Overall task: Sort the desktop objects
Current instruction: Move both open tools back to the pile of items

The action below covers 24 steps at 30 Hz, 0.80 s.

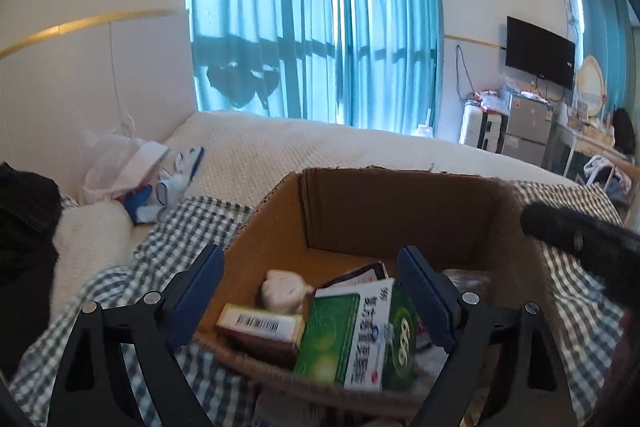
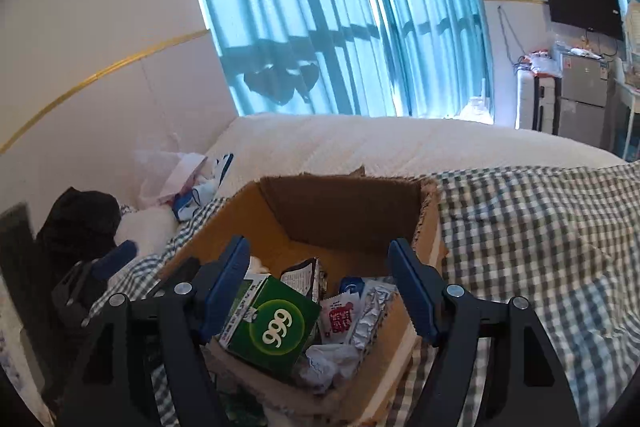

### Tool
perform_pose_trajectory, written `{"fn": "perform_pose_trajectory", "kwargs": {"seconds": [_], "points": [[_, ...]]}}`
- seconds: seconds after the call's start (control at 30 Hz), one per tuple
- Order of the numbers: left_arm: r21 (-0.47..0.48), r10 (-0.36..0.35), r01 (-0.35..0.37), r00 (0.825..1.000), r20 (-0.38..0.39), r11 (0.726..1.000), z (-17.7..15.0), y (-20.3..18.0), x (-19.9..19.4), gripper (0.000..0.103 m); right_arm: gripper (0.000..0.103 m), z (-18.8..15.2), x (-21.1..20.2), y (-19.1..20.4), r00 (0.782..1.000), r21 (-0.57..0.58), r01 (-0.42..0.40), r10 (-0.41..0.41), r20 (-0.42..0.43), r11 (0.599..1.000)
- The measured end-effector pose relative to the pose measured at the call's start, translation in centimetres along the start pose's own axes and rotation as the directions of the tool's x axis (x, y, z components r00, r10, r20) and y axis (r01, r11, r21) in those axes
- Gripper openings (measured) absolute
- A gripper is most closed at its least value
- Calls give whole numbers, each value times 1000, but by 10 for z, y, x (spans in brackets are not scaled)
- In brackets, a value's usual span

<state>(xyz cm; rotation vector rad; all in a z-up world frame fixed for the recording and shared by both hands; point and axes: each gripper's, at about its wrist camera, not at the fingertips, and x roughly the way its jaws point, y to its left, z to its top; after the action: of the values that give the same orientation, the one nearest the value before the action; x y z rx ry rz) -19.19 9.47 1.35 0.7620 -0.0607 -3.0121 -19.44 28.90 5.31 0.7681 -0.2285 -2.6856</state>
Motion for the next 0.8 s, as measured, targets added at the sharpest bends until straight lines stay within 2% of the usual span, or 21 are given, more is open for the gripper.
{"fn": "perform_pose_trajectory", "kwargs": {"seconds": [0.07,0.13,0.23,0.37,0.53,0.8], "points": [[26,18,-19,999,39,999,-1,-3,-23,91,72,-2,-17,4,1000,10,16,-16,-3,1000],[53,24,-28,997,70,998,-4,-6,-47,98,72,-5,-32,10,1000,3,19,-19,-5,1000],[69,21,-26,997,80,997,-10,-5,-73,99,72,-14,-60,24,999,-22,38,-39,-8,999],[84,12,-16,998,56,996,-21,-1,-105,99,72,-31,-91,37,999,-27,43,-43,-19,999],[76,-9,6,999,35,997,-34,13,-140,102,72,-69,-114,42,996,-29,48,-50,-75,998],[59,36,-36,999,-1,998,-68,42,-179,103,72,-141,-129,41,985,-28,64,-67,-162,998]]}}
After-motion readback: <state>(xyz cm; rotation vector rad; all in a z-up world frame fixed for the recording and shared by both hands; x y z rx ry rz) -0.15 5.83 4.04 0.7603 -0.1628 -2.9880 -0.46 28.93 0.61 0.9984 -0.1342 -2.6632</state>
